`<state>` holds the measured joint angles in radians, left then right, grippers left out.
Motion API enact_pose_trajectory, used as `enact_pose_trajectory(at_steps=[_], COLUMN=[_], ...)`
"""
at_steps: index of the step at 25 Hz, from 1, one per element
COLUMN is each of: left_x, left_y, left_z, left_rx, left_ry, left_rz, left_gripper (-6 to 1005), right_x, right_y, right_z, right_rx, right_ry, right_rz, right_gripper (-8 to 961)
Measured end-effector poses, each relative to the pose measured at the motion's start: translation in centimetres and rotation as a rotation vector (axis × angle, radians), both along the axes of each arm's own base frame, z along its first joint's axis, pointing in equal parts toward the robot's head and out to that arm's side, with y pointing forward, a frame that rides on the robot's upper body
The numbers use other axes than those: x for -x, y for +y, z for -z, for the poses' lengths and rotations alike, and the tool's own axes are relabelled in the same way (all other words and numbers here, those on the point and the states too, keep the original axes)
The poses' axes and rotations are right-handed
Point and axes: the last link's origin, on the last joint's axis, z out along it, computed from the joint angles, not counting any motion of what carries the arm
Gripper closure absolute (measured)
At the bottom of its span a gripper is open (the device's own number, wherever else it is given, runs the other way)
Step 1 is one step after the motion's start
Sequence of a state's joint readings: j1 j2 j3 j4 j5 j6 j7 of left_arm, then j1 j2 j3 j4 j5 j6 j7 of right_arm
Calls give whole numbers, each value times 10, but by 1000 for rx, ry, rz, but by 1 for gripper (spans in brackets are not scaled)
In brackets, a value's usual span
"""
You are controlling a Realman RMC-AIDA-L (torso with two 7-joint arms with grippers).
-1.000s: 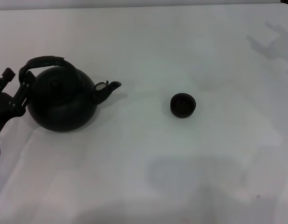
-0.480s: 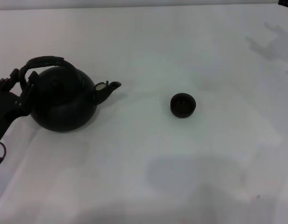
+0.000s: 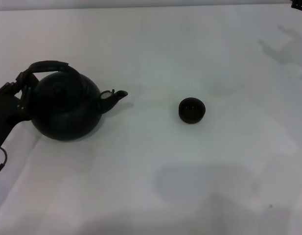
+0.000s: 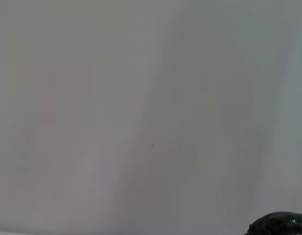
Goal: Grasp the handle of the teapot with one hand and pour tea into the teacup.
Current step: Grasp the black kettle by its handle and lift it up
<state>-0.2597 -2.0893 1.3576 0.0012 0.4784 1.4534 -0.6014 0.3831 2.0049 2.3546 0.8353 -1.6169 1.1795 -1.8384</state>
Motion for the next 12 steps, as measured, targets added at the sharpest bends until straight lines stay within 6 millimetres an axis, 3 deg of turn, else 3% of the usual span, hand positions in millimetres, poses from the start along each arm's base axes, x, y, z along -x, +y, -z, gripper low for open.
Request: enact_pose_trajectory(at_steps=[2,12], left_x=[0,-1], left_y=[0,7], left_z=[0,-3], left_rx=[0,-1], left_ry=[-1,-22], left_rz=[1,-6], left_gripper=[806,812], right_x=[0,-2], right_y=[0,-1], right_z=[0,3], right_rx=[0,-2], right_ry=[1,17], right_rz=[1,2], right_gripper=[109,109])
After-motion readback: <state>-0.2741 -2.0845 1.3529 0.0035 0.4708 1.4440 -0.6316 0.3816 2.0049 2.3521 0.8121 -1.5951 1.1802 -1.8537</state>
